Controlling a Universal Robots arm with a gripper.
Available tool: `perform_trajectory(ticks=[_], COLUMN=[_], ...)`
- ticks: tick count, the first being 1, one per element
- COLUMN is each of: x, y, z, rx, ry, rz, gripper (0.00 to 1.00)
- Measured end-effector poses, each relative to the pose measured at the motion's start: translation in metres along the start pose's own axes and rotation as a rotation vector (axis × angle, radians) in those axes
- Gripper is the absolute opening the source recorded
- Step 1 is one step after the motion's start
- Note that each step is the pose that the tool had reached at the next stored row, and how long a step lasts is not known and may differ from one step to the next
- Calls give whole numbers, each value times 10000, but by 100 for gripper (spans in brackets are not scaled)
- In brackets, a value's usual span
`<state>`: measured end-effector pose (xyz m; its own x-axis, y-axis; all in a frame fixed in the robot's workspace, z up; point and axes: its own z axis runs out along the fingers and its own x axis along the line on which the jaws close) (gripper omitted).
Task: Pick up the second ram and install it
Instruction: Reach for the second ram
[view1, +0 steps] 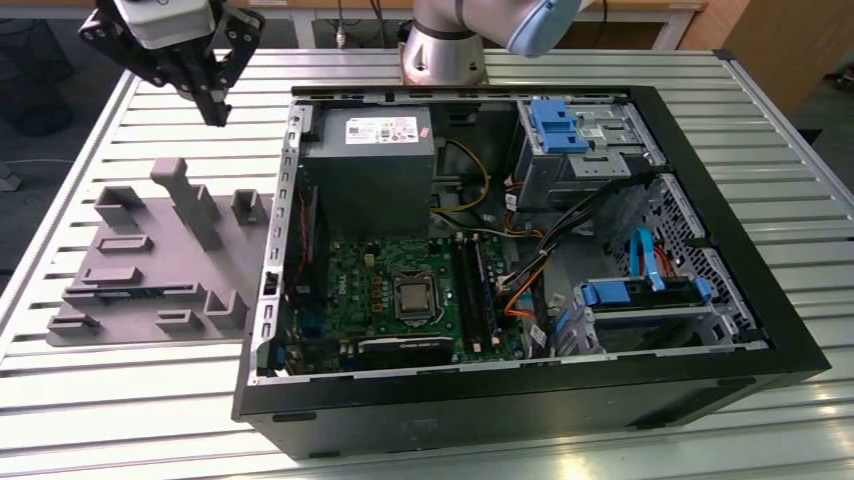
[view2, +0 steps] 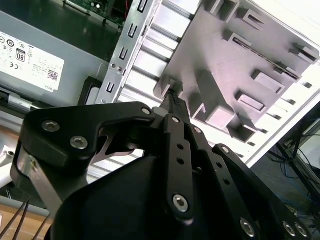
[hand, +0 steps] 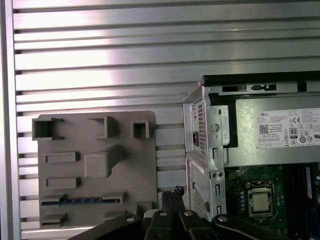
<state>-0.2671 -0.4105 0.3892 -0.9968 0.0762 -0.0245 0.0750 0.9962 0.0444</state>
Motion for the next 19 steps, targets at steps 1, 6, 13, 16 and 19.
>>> perform_trajectory(ticks=[1,6,13,16,19], x=[12,79,145,170,234], y=[-1,-6,-55,-124,-151], z=[0,1,4,6,8], rx=[0,-1,-1,0,1], ry=[0,-1,0,-1,-1], rz=[0,1,-1,0,0], gripper=[11,11,11,11,11])
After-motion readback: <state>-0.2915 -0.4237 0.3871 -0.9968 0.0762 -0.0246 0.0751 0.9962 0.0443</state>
